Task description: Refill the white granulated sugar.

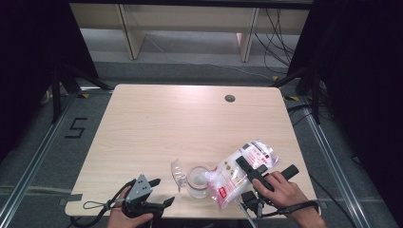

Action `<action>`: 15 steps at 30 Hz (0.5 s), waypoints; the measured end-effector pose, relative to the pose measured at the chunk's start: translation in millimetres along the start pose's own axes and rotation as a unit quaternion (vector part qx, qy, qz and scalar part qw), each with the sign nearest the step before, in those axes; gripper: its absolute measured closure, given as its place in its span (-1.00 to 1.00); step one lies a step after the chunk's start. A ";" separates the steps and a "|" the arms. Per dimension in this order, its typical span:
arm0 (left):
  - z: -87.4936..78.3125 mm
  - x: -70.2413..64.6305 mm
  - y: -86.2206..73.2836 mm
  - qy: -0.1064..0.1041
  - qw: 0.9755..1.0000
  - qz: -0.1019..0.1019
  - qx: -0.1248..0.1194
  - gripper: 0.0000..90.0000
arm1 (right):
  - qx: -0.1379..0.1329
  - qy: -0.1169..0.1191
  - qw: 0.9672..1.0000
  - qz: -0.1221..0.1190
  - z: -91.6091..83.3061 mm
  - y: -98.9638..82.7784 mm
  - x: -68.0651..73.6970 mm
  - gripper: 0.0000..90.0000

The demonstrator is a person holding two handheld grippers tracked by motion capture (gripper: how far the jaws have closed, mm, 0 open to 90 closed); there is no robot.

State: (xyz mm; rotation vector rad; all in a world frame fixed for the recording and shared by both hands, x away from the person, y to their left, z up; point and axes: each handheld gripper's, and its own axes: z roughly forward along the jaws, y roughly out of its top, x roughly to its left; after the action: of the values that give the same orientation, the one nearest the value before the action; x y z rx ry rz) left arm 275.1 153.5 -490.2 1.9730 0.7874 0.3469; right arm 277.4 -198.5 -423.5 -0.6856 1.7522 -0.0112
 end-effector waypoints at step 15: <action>0.3 0.4 0.0 -0.002 1.000 0.004 -0.003 -0.53 | -0.001 0.001 1.000 -0.016 -0.5 -0.6 -2.1 0.27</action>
State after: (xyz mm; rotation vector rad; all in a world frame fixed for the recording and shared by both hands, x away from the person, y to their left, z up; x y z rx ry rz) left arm 275.6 153.5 -490.3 1.9704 0.7765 0.3498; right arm 277.5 -198.2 -421.3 -0.7157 1.7427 -0.0309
